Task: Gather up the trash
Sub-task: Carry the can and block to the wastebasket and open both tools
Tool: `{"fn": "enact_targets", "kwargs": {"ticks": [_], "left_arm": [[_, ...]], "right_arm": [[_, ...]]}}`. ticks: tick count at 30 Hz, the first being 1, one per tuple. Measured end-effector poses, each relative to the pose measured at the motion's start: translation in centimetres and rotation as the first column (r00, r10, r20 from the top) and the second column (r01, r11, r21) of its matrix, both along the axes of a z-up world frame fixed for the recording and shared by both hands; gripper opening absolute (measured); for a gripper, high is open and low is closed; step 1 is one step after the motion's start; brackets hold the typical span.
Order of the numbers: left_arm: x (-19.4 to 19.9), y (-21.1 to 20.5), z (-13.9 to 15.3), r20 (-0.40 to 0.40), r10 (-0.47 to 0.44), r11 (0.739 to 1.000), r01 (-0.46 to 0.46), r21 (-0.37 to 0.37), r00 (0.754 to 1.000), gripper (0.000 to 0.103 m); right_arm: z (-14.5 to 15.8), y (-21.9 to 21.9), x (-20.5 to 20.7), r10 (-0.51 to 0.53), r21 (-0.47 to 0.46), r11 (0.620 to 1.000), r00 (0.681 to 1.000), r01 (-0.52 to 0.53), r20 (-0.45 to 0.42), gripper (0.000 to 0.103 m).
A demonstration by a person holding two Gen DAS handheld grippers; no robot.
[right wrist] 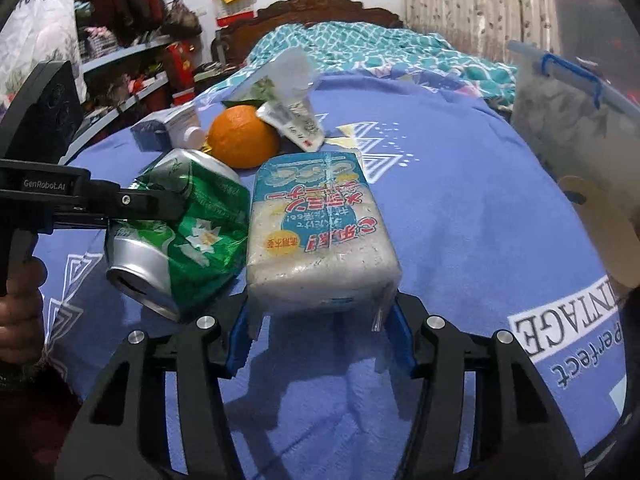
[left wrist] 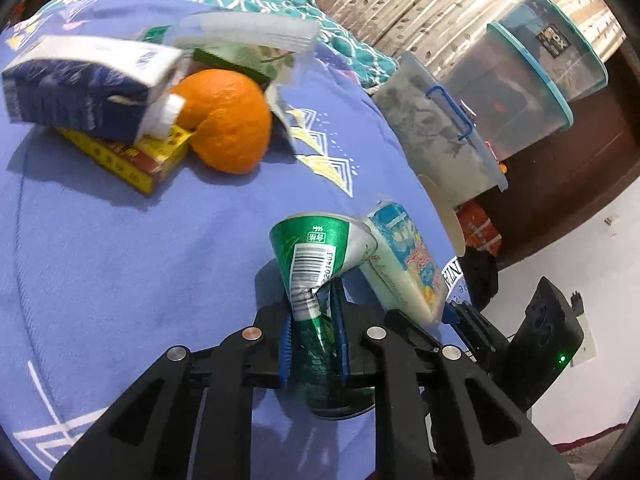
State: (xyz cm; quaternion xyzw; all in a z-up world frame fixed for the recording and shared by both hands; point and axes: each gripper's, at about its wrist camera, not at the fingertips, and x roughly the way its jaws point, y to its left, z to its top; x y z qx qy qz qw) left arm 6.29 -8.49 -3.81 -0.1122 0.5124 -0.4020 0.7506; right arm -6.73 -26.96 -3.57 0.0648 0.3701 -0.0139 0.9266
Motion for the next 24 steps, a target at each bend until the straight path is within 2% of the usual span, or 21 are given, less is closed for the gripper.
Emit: {"fn": "enact_targets", "kwargs": {"ticks": [8,15,19,24], "left_arm": [[0.1,-4.1,0.7,0.020,-0.068,0.997,0.068,0.026,0.997,0.015],[0.3,-10.1,2.3,0.047,-0.169,0.985,0.167,0.040,0.985,0.014],[0.9,-14.6,2.9,0.052,-0.224,0.974,0.222,0.051,0.973,0.014],[1.6,-21.5,3.0,0.045,-0.306,0.950,0.302,0.074,0.951,0.014]], "right_arm": [[-0.7,-4.0,-1.9,-0.115,0.033,0.993,0.993,0.115,0.003,0.057],[-0.6,-8.3,-3.3,-0.207,0.069,0.976,0.978,0.205,0.031,0.058],[-0.5,-11.2,-4.4,-0.280,0.078,0.958,0.958,0.275,0.057,0.058],[-0.6,-16.3,-5.8,-0.393,0.090,0.918,0.917,0.387,0.062,0.058]]}}
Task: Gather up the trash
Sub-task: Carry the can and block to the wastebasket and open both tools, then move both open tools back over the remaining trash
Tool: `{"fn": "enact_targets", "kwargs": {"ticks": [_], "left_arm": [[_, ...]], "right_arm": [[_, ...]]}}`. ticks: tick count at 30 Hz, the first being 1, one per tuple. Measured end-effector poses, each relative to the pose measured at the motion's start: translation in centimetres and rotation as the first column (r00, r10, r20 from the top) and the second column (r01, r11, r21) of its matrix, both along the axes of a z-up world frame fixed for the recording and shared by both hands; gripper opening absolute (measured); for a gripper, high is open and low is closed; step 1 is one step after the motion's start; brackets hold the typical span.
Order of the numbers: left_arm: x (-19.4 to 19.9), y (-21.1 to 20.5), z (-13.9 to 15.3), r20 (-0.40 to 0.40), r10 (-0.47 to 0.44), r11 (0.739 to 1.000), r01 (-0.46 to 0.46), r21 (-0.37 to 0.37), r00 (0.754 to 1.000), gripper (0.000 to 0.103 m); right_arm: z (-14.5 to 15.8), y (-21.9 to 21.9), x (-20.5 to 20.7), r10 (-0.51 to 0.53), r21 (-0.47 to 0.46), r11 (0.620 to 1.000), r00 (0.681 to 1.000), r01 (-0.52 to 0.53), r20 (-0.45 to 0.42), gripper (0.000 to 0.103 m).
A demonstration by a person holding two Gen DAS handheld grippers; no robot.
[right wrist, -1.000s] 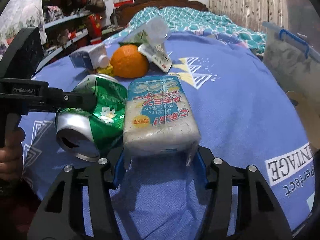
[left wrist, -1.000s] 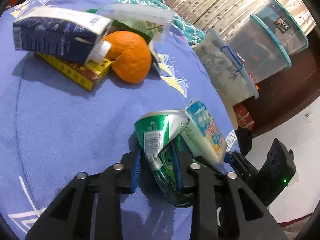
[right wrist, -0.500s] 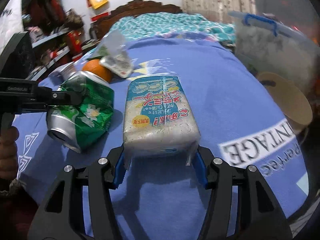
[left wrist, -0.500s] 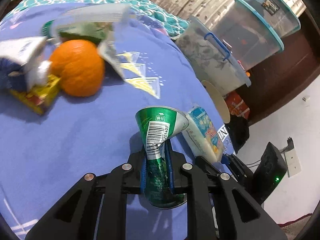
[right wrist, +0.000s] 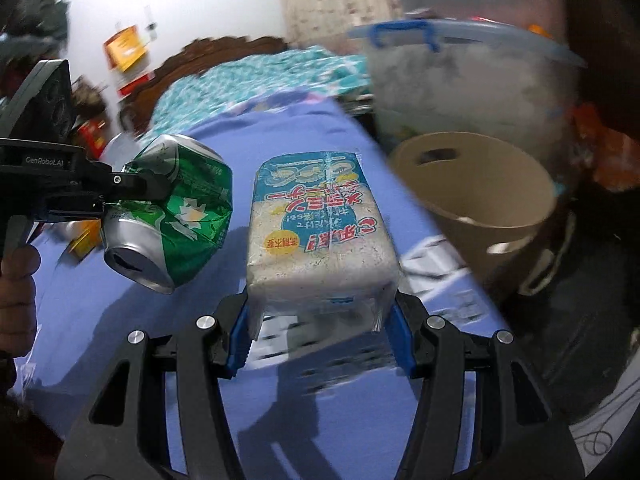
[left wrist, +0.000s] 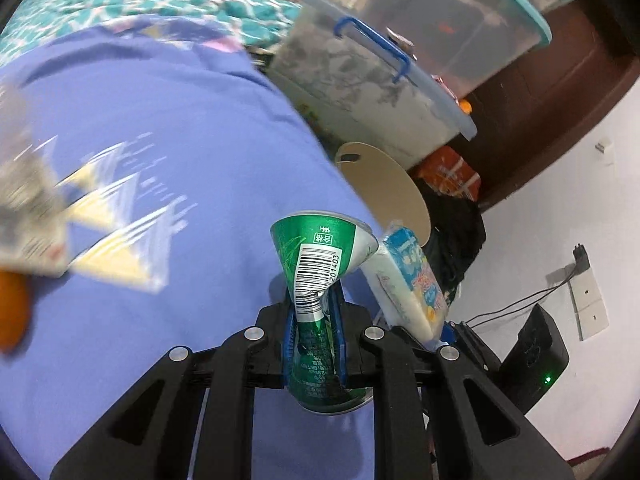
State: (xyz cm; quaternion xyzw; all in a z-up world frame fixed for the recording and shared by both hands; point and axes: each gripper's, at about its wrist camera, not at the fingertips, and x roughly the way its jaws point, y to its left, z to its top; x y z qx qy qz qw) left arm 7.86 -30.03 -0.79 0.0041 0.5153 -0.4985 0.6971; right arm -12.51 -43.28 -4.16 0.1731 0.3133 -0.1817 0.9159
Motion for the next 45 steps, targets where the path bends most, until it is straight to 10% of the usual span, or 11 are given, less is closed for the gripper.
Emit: {"fn": "enact_targets", "kwargs": {"ticks": [12,14,15,19,31,39,45], "left_arm": [[-0.7,-18.5,-0.3,0.075,-0.205,0.977,0.200,0.072,0.976,0.014],[-0.7,-20.8,-0.6,0.099,-0.195,0.977,0.185,0.104,0.976,0.031],[-0.5,-21.4,-0.7,0.106,-0.180,0.978,0.167,0.125,0.978,0.066],[-0.6,-20.8,-0.1,0.124,-0.153,0.986,0.143,0.091,0.980,0.072],[-4.2,-4.1,-0.3,0.219,-0.120,0.989,0.098,0.109,0.968,0.072],[-3.5,11.3,0.3,0.335,0.130,0.977,-0.178,0.117,0.933,0.073],[-1.3,22.3,0.2,0.321,0.375,0.906,-0.417,0.071,0.870,0.073]], "right_arm": [[-0.4,-11.0,0.3,-0.161,0.014,0.987,0.985,0.163,-0.062,0.062],[-0.7,-11.5,0.6,-0.182,0.021,0.983,0.981,0.184,-0.073,0.066],[-0.6,-11.4,0.4,-0.187,0.027,0.982,0.980,0.189,-0.066,0.072],[-0.3,-11.1,-0.8,-0.215,0.013,0.976,0.976,0.215,-0.018,0.075],[0.2,-6.1,-0.6,-0.130,0.077,0.989,0.991,0.128,0.028,0.075],[1.0,2.3,3.1,0.072,0.112,0.991,0.997,-0.075,0.031,0.075],[1.7,10.3,5.6,0.255,0.100,0.962,0.967,-0.254,-0.003,0.075]]}}
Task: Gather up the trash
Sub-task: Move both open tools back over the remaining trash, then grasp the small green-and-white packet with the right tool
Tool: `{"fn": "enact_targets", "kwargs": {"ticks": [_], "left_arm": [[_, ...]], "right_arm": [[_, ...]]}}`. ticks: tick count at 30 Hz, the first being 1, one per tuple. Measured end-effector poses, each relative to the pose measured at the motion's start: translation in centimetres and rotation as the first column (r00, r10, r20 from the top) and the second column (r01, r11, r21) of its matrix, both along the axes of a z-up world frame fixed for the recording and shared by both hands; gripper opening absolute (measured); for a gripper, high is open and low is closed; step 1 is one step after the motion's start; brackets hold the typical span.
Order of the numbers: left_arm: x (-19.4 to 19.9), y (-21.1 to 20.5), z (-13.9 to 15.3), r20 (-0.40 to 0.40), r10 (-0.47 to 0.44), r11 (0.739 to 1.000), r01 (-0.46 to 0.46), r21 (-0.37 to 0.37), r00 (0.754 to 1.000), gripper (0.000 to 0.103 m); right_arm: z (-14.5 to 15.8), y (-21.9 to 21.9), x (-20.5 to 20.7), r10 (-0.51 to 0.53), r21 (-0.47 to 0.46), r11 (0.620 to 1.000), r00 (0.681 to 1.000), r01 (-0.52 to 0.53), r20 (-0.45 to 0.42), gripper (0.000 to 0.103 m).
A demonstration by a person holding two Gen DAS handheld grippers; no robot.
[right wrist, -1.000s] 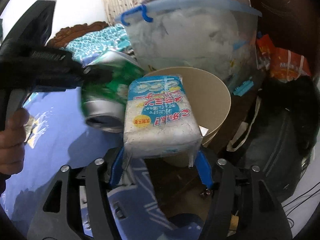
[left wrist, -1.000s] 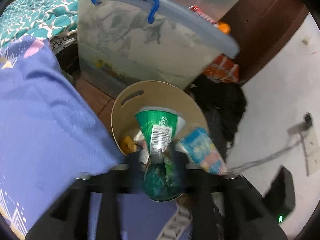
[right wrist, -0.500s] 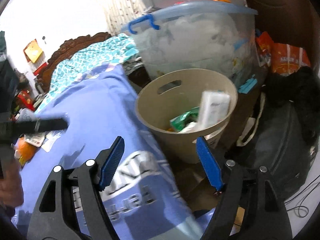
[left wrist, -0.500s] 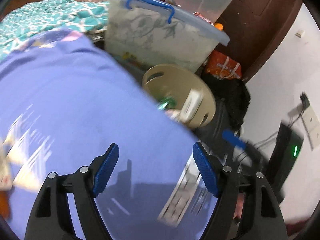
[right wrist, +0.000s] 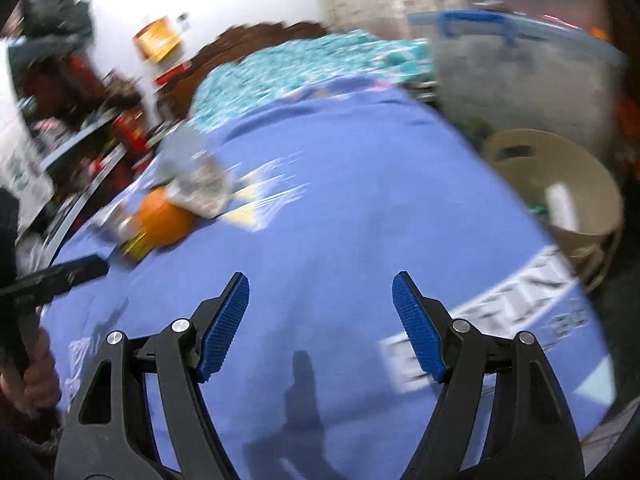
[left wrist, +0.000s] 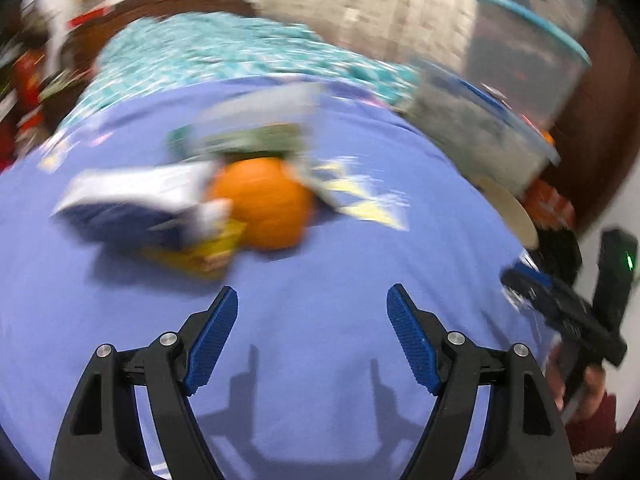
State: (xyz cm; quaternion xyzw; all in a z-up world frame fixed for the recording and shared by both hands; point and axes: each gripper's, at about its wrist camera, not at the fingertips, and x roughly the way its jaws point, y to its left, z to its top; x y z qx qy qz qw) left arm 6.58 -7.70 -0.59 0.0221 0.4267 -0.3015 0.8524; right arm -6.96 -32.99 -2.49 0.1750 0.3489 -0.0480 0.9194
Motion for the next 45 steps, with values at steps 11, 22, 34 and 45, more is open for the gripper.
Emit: {"fn": "enact_targets", "kwargs": {"ticks": [11,22,34,45], "left_arm": [[2.8,9.4,-3.2,-0.094,0.164,0.984,-0.170,-0.059,0.982,0.073],[2.5,9.4,-3.5,-0.091,0.134,0.981,-0.145,-0.130,0.987,0.073],[2.9,9.8,-3.8,-0.139,0.106,0.972,-0.133,-0.195,0.985,0.073],[3.1,10.6,-4.1,-0.165,0.123,0.959,-0.160,-0.233,0.978,0.073]], "right_arm": [[1.2,8.2,10.1,0.160,-0.263,0.949,0.984,-0.176,-0.081,0.074],[-0.8,9.4,19.7,0.214,-0.419,0.866,0.960,-0.271,-0.179,0.018],[-0.3,5.8,7.4,0.202,-0.171,0.961,0.974,-0.217,-0.101,0.015],[4.3,7.5,18.1,0.301,-0.011,0.954,0.954,-0.301,-0.012,0.077]]}}
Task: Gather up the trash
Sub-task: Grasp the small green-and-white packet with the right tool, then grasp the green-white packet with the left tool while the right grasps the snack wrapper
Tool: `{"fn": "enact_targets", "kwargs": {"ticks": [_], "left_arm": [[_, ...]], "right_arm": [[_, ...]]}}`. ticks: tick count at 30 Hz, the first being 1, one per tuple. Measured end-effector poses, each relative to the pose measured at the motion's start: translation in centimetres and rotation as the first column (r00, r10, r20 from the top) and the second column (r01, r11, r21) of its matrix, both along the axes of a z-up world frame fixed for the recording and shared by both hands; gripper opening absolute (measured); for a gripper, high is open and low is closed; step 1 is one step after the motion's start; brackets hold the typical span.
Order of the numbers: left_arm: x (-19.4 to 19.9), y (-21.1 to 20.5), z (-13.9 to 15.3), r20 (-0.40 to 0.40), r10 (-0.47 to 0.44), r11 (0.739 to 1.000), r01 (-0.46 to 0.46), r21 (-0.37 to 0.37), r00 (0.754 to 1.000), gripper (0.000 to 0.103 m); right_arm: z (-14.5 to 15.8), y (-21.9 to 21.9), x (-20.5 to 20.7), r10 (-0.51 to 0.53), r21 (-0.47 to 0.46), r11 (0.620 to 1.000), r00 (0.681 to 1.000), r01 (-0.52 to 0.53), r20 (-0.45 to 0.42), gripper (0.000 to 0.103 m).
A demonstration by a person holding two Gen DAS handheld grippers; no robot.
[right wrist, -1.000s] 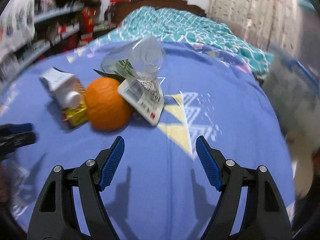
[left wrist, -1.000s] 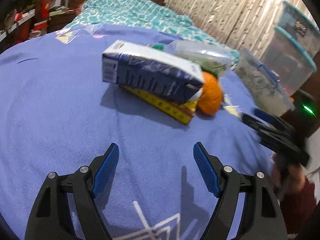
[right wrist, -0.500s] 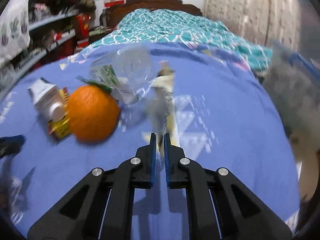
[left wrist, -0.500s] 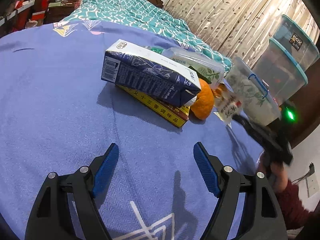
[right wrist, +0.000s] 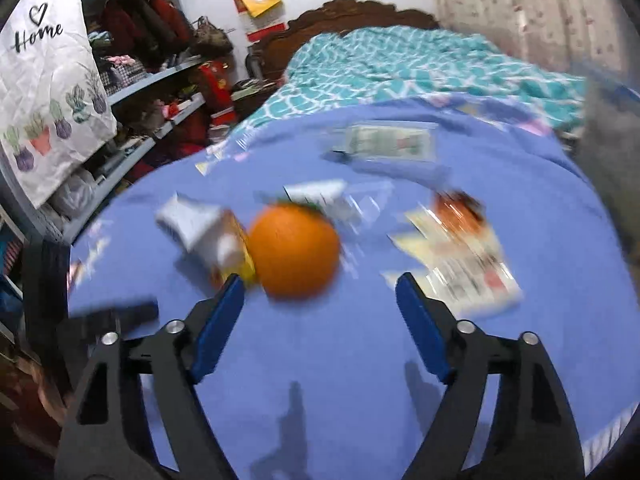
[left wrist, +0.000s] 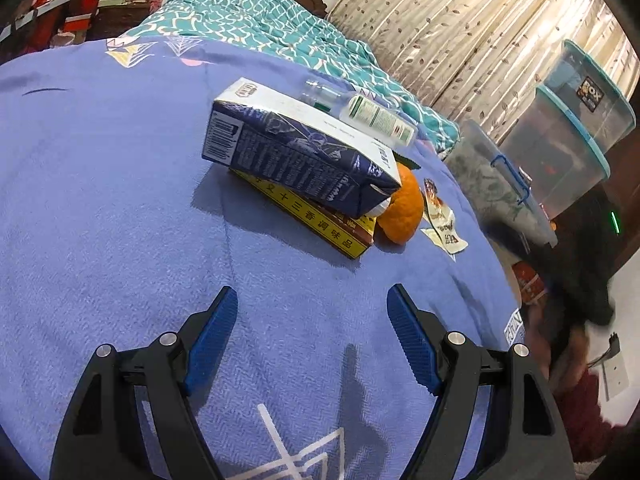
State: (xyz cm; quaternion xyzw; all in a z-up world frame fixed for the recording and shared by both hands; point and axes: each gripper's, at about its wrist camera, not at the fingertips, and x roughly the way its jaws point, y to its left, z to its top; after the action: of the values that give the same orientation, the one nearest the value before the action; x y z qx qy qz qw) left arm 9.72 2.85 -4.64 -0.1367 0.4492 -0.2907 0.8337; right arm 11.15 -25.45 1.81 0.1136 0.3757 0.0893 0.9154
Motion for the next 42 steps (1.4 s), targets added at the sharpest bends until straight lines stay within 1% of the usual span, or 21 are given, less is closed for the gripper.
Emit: {"fn": "enact_targets", "kwargs": {"ticks": [3,5,6,7,8,10,11,12,16,19,24,29,30,33,36,37,38,39,40,41,42], "left_arm": [[0.2,0.5,-0.1,-0.010,0.015,1.000,-0.015,-0.013,1.000,0.073],[0.2,0.7,-0.2,-0.013,0.021,1.000,-0.021,-0.022,1.000,0.073],[0.2,0.8,-0.2,-0.013,0.025,0.999,-0.025,-0.021,1.000,0.073],[0.1,0.8,-0.1,-0.011,0.026,0.999,-0.027,-0.018,1.000,0.073],[0.0,0.8,-0.1,-0.010,0.028,1.000,-0.028,-0.014,1.000,0.073],[-0.1,0.9,-0.1,-0.008,0.025,1.000,-0.025,-0.016,1.000,0.073],[0.0,0.9,-0.1,-0.010,0.023,1.000,-0.023,-0.021,1.000,0.073],[0.0,0.9,-0.1,-0.013,0.021,0.999,-0.021,-0.025,1.000,0.073],[0.1,0.9,0.1,-0.006,0.005,0.999,-0.006,-0.054,1.000,0.073],[-0.4,0.4,1.0,0.043,-0.010,0.999,0.011,-0.033,0.999,0.073],[-1.1,-1.9,3.6,0.091,-0.087,0.996,0.090,-0.029,0.992,0.073],[-0.2,-7.5,6.7,0.158,-0.187,0.981,0.177,0.077,0.970,0.075],[0.5,-9.7,7.3,0.156,-0.217,0.972,0.199,0.122,0.964,0.080],[2.3,-14.8,7.6,0.127,-0.275,0.951,0.251,0.178,0.953,0.081],[5.0,-21.1,6.9,0.054,-0.317,0.925,0.296,0.239,0.947,0.079],[5.6,-22.6,6.6,0.040,-0.320,0.919,0.300,0.257,0.947,0.077],[6.3,-24.4,6.1,0.028,-0.318,0.911,0.297,0.287,0.948,0.076],[6.7,-25.3,5.8,0.022,-0.316,0.906,0.296,0.302,0.948,0.076],[7.3,-26.6,5.2,0.007,-0.317,0.902,0.299,0.311,0.949,0.076],[7.6,-27.3,4.8,-0.009,-0.317,0.900,0.303,0.312,0.949,0.076],[7.9,-28.1,4.3,-0.031,-0.315,0.899,0.309,0.310,0.948,0.076]], "right_arm": [[-0.7,1.4,6.6,0.051,-0.021,0.998,0.993,-0.053,-0.105,0.078],[-2.3,2.2,10.2,0.073,-0.025,0.996,0.975,-0.080,-0.211,0.078],[-2.9,2.1,11.3,0.069,-0.006,0.997,0.971,-0.073,-0.230,0.078],[-3.2,1.7,11.9,0.071,0.032,0.997,0.968,-0.065,-0.241,0.075],[-3.3,1.1,12.1,0.082,0.093,0.994,0.965,-0.061,-0.249,0.067],[-3.2,0.0,11.3,0.054,0.143,0.990,0.968,-0.019,-0.245,0.031],[-3.0,-0.8,10.8,0.024,0.123,0.992,0.970,0.006,-0.240,0.018],[-2.8,-1.5,10.2,-0.001,0.099,0.995,0.972,0.026,-0.235,0.012],[-2.4,-4.0,6.9,-0.058,0.081,0.994,0.976,0.077,-0.212,0.012],[-2.0,-5.4,3.7,-0.054,0.096,0.993,0.983,0.071,-0.175,0.012],[-2.2,-7.3,-3.0,-0.071,0.133,0.987,0.991,0.086,-0.118,0.012],[-3.3,-9.6,-8.4,-0.144,0.172,0.972,0.985,0.158,-0.092,0.012],[-3.5,-10.4,-9.3,-0.168,0.174,0.968,0.982,0.182,-0.091,0.012],[-4.1,-12.9,-11.9,-0.253,0.177,0.948,0.963,0.266,-0.091,0.012],[-4.3,-14.7,-13.0,-0.307,0.184,0.930,0.948,0.318,-0.082,0.016],[-4.4,-15.2,-12.9,-0.302,0.199,0.928,0.949,0.314,-0.089,0.020],[-4.5,-15.5,-12.7,-0.290,0.210,0.929,0.952,0.304,-0.092,0.029],[-4.5,-15.7,-12.8,-0.285,0.215,0.930,0.955,0.297,-0.082,0.067],[-4.3,-15.8,-12.9,-0.296,0.209,0.930,0.953,0.302,-0.057,0.100],[-3.9,-15.8,-13.0,-0.303,0.184,0.936,0.953,0.301,-0.017,0.100],[-3.7,-15.8,-12.6,-0.284,0.153,0.947,0.959,0.282,-0.013,0.099]]}}
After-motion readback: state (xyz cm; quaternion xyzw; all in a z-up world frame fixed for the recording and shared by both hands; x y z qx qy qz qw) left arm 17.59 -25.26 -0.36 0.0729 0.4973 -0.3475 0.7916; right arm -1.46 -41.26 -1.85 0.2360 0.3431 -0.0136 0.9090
